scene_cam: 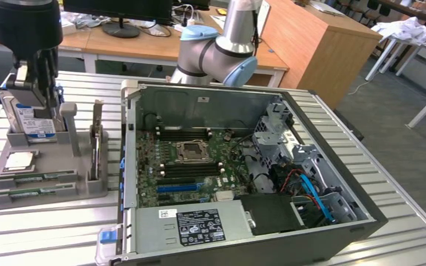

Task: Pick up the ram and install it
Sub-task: 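Pick up the ram and move it above insertion slot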

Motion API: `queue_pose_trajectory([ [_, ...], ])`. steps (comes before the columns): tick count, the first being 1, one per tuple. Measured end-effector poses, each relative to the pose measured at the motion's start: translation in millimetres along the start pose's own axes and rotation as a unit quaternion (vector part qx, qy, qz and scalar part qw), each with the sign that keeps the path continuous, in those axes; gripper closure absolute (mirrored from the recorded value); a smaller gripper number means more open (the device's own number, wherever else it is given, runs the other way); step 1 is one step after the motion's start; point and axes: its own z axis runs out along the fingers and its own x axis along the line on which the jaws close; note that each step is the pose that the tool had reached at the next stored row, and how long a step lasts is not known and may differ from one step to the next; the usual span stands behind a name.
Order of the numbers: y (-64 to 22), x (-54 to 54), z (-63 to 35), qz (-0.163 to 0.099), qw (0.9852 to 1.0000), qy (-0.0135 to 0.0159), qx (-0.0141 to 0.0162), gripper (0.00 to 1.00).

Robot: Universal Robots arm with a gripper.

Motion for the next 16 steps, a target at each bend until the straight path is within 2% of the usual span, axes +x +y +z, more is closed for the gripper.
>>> queue_pose_trajectory([
  [16, 2.9, 0.5, 4.6, 0.0, 1.0, -0.0002, 0.0, 0.64],
])
